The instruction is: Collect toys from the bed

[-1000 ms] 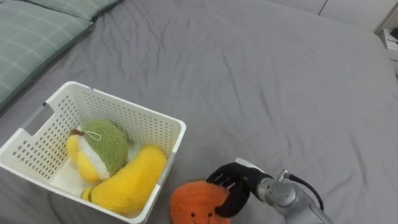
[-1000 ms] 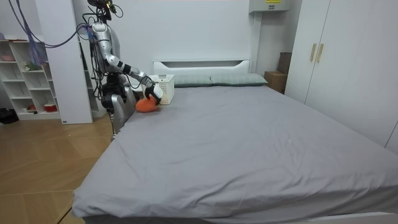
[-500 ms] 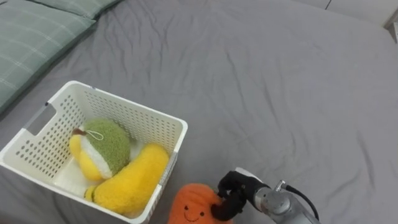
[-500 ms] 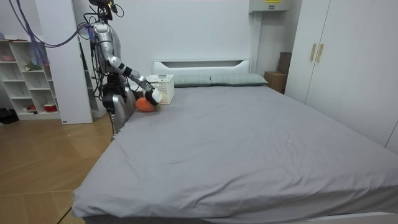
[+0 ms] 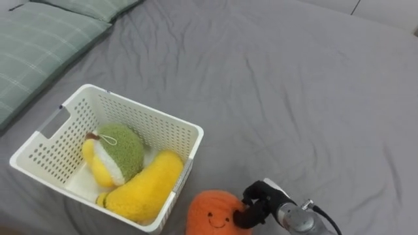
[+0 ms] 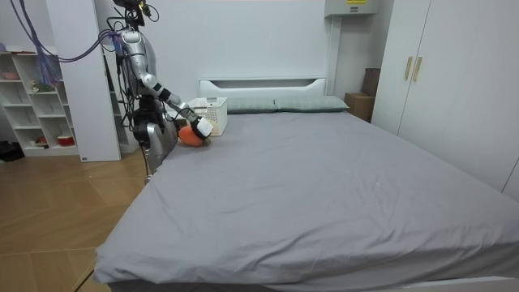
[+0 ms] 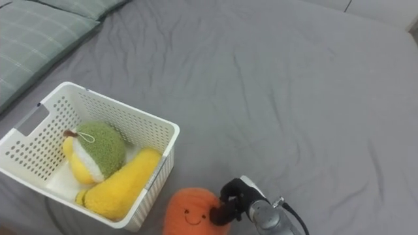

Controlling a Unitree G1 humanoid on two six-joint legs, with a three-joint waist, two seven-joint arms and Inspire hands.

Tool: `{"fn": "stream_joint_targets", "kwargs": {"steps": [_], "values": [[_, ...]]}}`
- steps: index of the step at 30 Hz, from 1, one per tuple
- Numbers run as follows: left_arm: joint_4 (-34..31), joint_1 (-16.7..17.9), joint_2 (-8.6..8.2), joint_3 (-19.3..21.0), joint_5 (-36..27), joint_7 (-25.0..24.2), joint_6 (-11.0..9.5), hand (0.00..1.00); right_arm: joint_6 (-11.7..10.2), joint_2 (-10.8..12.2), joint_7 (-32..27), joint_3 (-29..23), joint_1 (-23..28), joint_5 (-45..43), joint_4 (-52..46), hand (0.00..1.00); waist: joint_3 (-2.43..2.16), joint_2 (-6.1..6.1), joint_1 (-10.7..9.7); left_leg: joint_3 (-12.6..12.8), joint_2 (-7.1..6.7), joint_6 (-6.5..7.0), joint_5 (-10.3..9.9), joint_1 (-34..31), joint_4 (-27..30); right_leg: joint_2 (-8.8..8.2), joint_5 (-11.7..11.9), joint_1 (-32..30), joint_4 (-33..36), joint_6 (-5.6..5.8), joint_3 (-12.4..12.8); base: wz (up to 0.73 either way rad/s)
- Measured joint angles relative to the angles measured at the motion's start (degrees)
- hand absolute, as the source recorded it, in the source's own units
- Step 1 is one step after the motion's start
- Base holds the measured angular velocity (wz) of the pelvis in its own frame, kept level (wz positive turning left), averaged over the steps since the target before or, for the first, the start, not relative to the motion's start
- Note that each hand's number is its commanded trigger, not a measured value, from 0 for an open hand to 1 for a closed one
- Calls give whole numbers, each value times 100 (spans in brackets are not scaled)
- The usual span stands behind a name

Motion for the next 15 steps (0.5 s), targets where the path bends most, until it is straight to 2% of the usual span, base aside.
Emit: {"fn": "stream_joint_targets", "kwargs": {"steps": [3, 6, 9, 11, 15], "values": [[0, 2, 4, 40, 4, -45, -20, 0, -4, -14, -46, -171, 16, 29, -248, 100, -6, -10, -17, 28, 2, 0, 0, 10, -5, -5, 0, -12, 4, 0, 20, -3], [15, 13, 10, 110, -2, -128, -27, 0, -66, -59, -140, -347, 31, 31, -961, 100, -14, -24, -143, 44, 7, 1, 1, 31, -13, -27, 0, 8, 6, 1, 57, -3], [37, 4, -7, 117, -1, -165, -34, 0, -103, -180, -165, -532, 39, 34, -1675, 100, -13, -26, -168, 154, 21, 2, -1, 113, -43, 1, 0, 32, 6, 2, 154, -15], [76, -3, -1, 224, -10, -250, -34, 0, -104, -303, -172, -665, 39, 38, -2266, 100, -11, -35, -291, 168, 22, 6, -6, 152, -58, 16, 1, 63, 6, 3, 194, -5], [119, 22, 6, 380, 2, -309, -29, 0, -112, -473, -177, -949, 38, -144, -3057, 100, -7, -38, -323, 279, 46, 6, -7, 228, -113, 27, 2, 70, 25, 3, 328, -14]]}}
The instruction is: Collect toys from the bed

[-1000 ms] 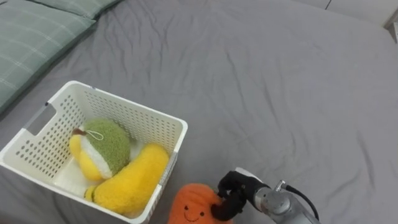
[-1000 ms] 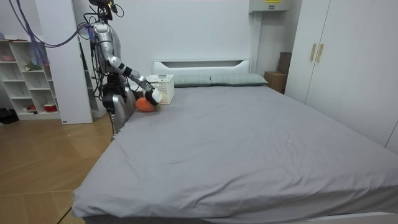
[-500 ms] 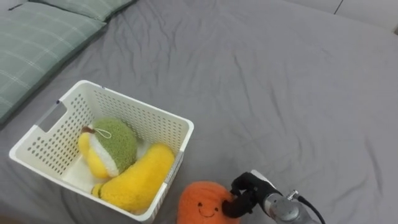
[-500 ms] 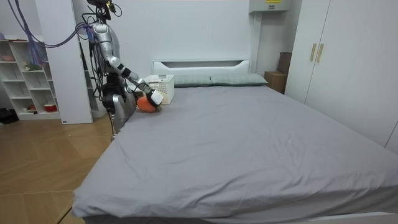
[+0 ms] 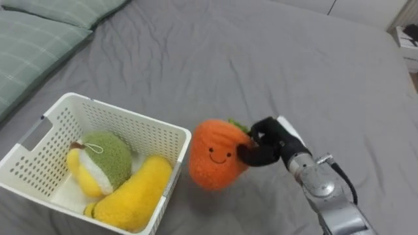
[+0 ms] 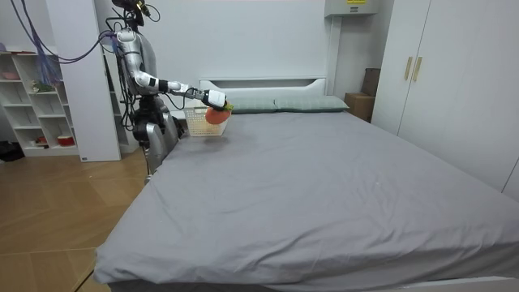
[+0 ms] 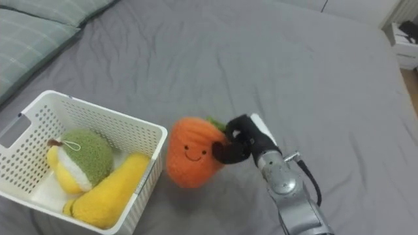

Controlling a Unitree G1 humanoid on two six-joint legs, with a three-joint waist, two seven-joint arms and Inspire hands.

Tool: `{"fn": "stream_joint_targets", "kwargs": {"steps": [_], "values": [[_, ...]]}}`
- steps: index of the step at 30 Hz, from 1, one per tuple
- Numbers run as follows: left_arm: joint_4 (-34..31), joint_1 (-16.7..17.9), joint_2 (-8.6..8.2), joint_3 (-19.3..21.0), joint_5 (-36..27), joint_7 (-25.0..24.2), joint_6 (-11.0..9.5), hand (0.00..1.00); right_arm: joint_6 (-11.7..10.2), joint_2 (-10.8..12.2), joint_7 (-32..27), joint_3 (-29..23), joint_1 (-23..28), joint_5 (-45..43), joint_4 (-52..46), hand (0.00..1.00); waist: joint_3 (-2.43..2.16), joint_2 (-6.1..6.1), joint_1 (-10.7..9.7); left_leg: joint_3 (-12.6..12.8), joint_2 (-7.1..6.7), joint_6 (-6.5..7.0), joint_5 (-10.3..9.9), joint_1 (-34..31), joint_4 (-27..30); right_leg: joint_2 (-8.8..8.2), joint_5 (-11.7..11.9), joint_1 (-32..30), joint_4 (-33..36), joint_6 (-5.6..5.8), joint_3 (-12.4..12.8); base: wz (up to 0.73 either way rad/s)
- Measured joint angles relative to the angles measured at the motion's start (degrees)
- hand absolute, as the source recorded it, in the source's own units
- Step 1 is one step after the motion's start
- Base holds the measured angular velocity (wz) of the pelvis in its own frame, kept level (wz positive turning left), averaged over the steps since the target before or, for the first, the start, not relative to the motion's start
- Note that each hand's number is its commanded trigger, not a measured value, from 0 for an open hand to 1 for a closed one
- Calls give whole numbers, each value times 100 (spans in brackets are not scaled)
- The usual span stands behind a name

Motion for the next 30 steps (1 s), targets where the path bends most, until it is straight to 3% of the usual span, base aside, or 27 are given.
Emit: {"fn": "stream_joint_targets", "kwargs": {"steps": [5, 12, 16, 22, 26, 30], "values": [[12, 6, 12, 69, 4, -81, 5, 0, 3, -168, 23, -113, -12, -3, -607, 100, 4, 8, 18, 64, 23, -2, -1, 10, -1, -12, 0, -74, 85, 0, 72, -8], [49, 56, 30, 104, 69, -158, 1, 0, 8, -164, 41, -124, -35, -7, -1411, 100, 17, 26, 52, 129, 32, -2, -2, -4, -16, 18, 1, -86, 87, -2, 109, -4], [69, 40, 38, 71, 105, -191, 0, 0, 12, -80, 102, -20, -294, 15, -1655, 100, 18, 28, 61, 129, 35, -2, -2, 16, -14, 25, 1, -93, 87, -2, 100, 0], [84, -32, 36, 69, 116, -260, 7, 0, 95, -63, 461, 215, -579, -361, -1928, 100, 4, -2, 329, 63, 30, -4, -4, 0, -12, 25, 1, -89, 82, -2, 29, 4], [129, -80, 36, 60, 103, -282, 40, 0, 309, 92, 698, 362, -866, -211, -1925, 100, -4, -46, 512, 28, 29, -5, -3, -10, -12, 22, 1, -87, 79, -1, -12, 4], [129, -103, 46, 59, 107, -270, 41, 0, 325, 121, 775, 566, -1087, 39, -1924, 100, -9, -118, 588, -16, 25, -5, -3, -21, -14, 23, 0, -74, 78, -1, -18, 6]]}}
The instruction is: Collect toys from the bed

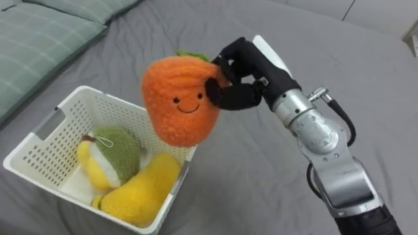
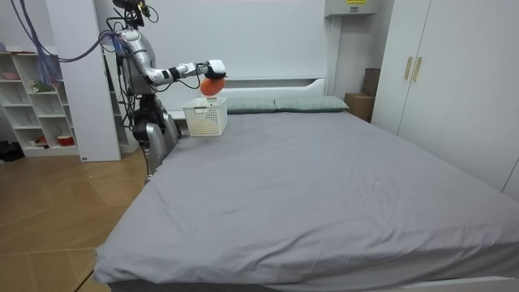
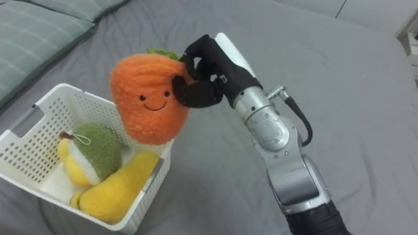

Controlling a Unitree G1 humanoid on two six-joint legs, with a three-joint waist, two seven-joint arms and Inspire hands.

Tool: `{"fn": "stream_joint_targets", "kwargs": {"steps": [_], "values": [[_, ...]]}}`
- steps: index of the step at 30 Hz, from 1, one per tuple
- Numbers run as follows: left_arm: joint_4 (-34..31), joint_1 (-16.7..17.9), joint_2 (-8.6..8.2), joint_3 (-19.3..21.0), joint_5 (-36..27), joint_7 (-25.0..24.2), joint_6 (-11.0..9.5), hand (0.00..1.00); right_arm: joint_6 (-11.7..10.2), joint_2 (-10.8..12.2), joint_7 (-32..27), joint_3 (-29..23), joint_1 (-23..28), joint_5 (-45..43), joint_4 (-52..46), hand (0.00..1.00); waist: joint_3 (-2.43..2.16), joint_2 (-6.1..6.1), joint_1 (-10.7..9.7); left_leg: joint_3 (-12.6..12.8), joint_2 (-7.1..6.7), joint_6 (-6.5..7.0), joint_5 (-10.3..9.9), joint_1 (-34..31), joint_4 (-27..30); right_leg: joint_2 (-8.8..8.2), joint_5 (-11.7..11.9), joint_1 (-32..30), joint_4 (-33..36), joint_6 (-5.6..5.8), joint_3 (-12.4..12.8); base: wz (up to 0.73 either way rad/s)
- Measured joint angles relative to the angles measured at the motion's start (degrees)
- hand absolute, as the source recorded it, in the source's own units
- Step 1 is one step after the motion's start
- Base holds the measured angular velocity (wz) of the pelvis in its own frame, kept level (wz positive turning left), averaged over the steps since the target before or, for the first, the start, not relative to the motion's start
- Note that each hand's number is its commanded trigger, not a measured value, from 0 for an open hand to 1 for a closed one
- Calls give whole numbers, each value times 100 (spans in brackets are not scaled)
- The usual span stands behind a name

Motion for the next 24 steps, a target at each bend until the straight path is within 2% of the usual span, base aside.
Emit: {"fn": "stream_joint_targets", "kwargs": {"steps": [2, 5, 6, 7, 8, 9, 11, 12, 14, 17, 24], "values": [[0, -44, 4, -15, 7, 0, 2, 0, 7, 47, 28, 109, -81, 1, 0, 100, -1, -55, 85, -44, -1, 0, 0, -41, -1, 3, 0, 0, -5, 0, -13, 9], [-8, -67, 25, -122, 4, 0, 14, 0, 95, 106, 69, 344, -198, 5, 30, 100, 1, -78, 103, -131, -10, 0, 1, -79, 19, -15, 0, 0, -11, 0, -103, 14], [-13, -73, 20, -127, 5, 0, 46, 0, 102, 127, 77, 445, -263, 7, 114, 67, 9, -72, 144, -142, -14, -1, 2, -81, 20, -40, 0, 5, -12, 1, -132, 6], [-15, -83, 19, -139, 5, 0, 63, 0, 103, 127, 76, 480, -277, 8, 162, 45, 10, -71, 180, -144, -16, -1, 2, -83, 20, -50, -2, 7, -12, 3, -148, 5], [-25, -104, 21, -166, 5, -2, 84, 0, 107, 134, 75, 537, -288, 1, 274, 0, 12, -72, 247, -163, -27, 1, 3, -83, 22, -63, -7, 9, -9, 12, -169, 5], [-25, -118, 20, -170, 5, -2, 87, 0, 123, 143, 75, 560, -288, -8, 324, 0, 18, -77, 273, -175, -36, 3, 4, -83, 26, -72, -13, 10, -8, 21, -180, 10], [-23, -189, 24, -168, 25, -5, 97, 0, 178, 152, 75, 622, -288, -66, 423, 0, 97, -84, 356, -316, -81, 10, 8, -164, 83, -79, -26, 34, -9, 41, -320, 26], [-23, -199, 24, -168, 33, -6, 98, 0, 178, 160, 75, 625, -289, -63, 469, 0, 85, -100, 380, -342, -89, 12, 8, -187, 102, -84, -27, 27, -10, 42, -338, 30], [-32, -205, 54, -167, 27, -8, 121, 0, 189, 223, 45, 707, -307, -60, 733, 0, 104, -76, 523, -383, -99, 16, 9, -214, 119, -93, -27, 25, -10, 42, -395, 13], [-143, -223, 57, -167, 0, -8, 194, 0, 258, 267, 21, 877, -315, -86, 1012, 0, 88, -102, 619, -493, -111, 16, 9, -306, 160, -106, -27, 16, -11, 42, -472, 18], [-188, -220, 71, -164, -5, -7, 230, 0, 284, 258, 20, 961, -315, -57, 1063, 0, 95, -90, 695, -613, -133, 11, 12, -395, 236, -103, -28, 13, -11, 44, -522, 10]]}}
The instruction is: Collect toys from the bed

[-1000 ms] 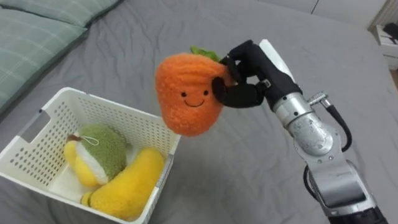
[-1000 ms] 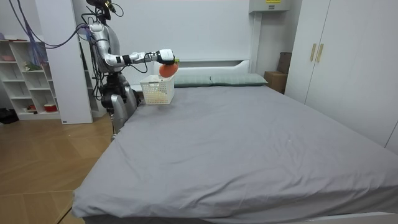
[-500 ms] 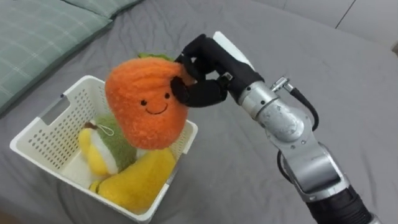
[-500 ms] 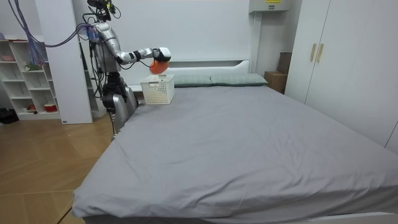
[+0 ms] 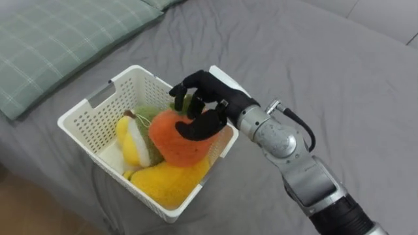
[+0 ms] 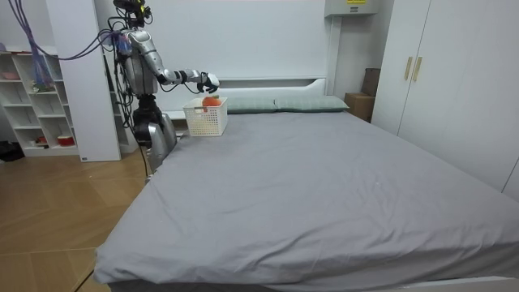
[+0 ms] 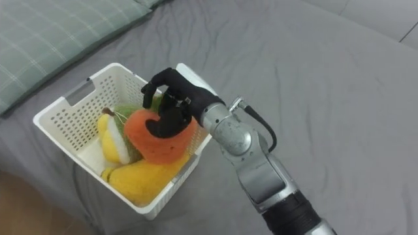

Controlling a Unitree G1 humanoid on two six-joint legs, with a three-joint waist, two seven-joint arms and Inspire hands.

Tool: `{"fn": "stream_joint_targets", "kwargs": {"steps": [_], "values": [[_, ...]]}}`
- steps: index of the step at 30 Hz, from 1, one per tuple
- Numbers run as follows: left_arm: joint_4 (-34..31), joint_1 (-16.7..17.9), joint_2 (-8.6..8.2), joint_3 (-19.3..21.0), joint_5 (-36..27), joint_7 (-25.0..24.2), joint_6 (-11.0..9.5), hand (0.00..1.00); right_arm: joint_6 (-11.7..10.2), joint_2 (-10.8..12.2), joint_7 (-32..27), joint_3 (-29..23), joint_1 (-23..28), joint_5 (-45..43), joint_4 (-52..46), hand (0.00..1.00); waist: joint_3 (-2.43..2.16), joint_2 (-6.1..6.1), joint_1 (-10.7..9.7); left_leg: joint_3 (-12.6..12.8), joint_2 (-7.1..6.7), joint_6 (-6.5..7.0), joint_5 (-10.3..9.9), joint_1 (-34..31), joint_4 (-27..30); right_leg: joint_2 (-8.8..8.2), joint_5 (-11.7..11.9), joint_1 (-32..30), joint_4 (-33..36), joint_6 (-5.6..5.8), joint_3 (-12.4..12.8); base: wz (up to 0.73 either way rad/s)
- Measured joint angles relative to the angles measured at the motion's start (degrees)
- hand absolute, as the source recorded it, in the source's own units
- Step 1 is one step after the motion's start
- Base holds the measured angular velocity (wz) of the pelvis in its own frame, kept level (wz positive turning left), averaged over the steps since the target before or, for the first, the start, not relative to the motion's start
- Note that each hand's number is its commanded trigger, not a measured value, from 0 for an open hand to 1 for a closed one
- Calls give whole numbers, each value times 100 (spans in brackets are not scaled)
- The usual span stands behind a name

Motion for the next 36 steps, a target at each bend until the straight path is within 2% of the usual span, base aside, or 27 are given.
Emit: {"fn": "stream_joint_targets", "kwargs": {"steps": [7, 12, 18, 21, 23, 25, 28, 30, 31, 32, 33, 35, 36], "values": [[-4, -6, -5, -2, 2, 5, 17, 0, 0, -5, -1, -1, 1, 5, 155, 0, 9, 13, -41, 6, -9, 3, 1, 7, 12, -5, 0, 8, -4, 0, 1, 0], [33, 10, -9, 10, 14, 122, 17, 0, -1, -45, -69, -5, 67, 4, 200, 0, -3, -2, -96, 4, -11, 4, 5, 30, 9, -2, 0, 18, -23, 0, -1, 0], [60, 47, -62, 59, 18, 253, 10, 0, -77, -117, -108, -132, 104, 22, 363, 0, -7, 10, -229, 45, -16, 6, 5, 94, -20, 5, 0, 71, -94, 0, 75, -3], [58, 44, -90, 49, 12, 348, 10, 0, -151, -98, -187, -286, 113, 155, 351, 0, -11, 27, -336, 149, 4, 8, 6, 135, -19, 12, 1, 61, -95, -2, 170, -15], [58, 37, -88, 35, 9, 350, -27, 0, -278, -97, -338, -399, 116, 362, 300, 0, -9, 76, -488, 216, 12, 10, 5, 168, -33, 18, 4, 60, -89, -2, 230, -14], [59, 23, -90, 11, 10, 351, -83, 0, -405, -97, -452, -604, 158, 724, 284, 0, -18, 110, -538, 309, 32, 10, 4, 218, -70, 20, 8, 54, -86, -4, 320, -23], [183, -2, -94, 14, 49, 350, -198, 0, -538, -112, -678, -1045, 474, 1212, -53, 0, -71, 191, -728, 502, 61, 11, 2, 319, -151, 34, 12, 54, -87, -5, 452, -24], [322, 20, -98, 9, 42, 350, -227, 0, -701, -143, -840, -1277, 769, 1680, -333, 0, -100, 269, -915, 578, 69, 15, -1, 392, -203, 47, 15, 68, -88, -2, 555, -29], [315, 94, -104, 9, 50, 350, -244, 0, -745, -178, -886, -1418, 962, 1917, -508, 0, -125, 320, -1060, 672, 79, 16, 0, 433, -240, 39, 17, 67, -86, 2, 606, -29], [308, 153, -107, 28, 51, 349, -245, 0, -777, -204, -898, -1616, 1115, 2311, -624, 0, -130, 339, -1246, 701, 86, 16, 0, 465, -255, 33, 18, 62, -81, 1, 680, -24], [309, 183, -113, 47, 48, 355, -245, 0, -818, -224, -901, -1718, 1171, 2561, -631, 0, -128, 350, -1326, 708, 89, 16, 0, 472, -260, 37, 18, 62, -77, 1, 687, -17], [282, 351, -111, 105, 2, 431, -242, 0, -956, -294, -1017, -2245, 1454, 3237, -618, 0, -114, 373, -1649, 798, 104, 16, -3, 503, -265, 51, 22, 59, -73, -4, 758, -12], [276, 387, -112, 117, 2, 444, -245, 0, -984, -293, -1055, -2390, 1537, 3344, -620, 0, -109, 381, -1693, 824, 111, 17, -6, 509, -266, 58, 24, 51, -65, -8, 786, -18]]}}
